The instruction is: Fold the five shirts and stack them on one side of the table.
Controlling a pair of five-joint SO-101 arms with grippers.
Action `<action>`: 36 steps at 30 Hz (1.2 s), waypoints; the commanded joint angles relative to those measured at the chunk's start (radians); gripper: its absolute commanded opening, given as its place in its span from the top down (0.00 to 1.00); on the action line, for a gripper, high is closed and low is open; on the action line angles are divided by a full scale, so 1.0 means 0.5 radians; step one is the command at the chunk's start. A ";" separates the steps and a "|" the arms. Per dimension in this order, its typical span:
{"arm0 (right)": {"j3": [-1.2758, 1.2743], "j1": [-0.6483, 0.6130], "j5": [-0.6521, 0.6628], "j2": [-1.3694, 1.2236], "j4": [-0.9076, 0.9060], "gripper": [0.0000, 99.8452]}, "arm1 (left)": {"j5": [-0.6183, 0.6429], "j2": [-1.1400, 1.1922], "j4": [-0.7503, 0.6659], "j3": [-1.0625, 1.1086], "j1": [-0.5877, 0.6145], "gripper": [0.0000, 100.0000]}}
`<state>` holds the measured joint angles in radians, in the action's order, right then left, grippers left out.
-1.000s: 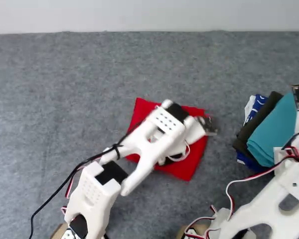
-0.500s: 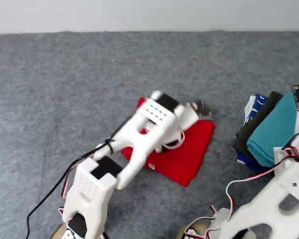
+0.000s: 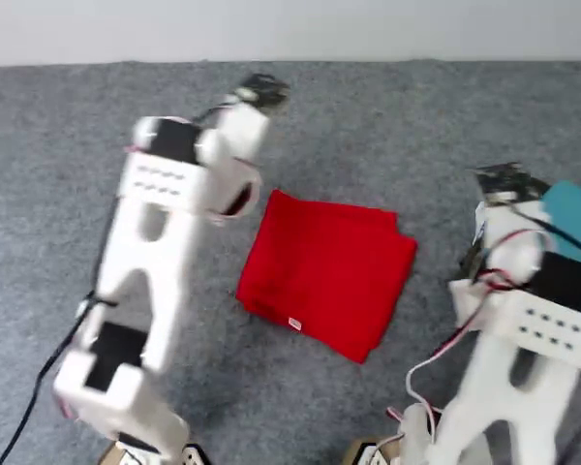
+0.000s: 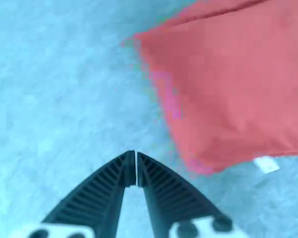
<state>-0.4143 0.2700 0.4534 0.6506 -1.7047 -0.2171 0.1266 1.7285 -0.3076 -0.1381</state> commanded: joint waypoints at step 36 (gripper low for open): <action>0.562 -0.624 -0.770 -1.597 0.916 0.89 | -0.387 -0.430 0.015 0.305 1.096 0.99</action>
<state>-0.1826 -0.0138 0.0760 -0.1412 -1.2628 -0.4028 -0.0453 1.7346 -0.1496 0.4051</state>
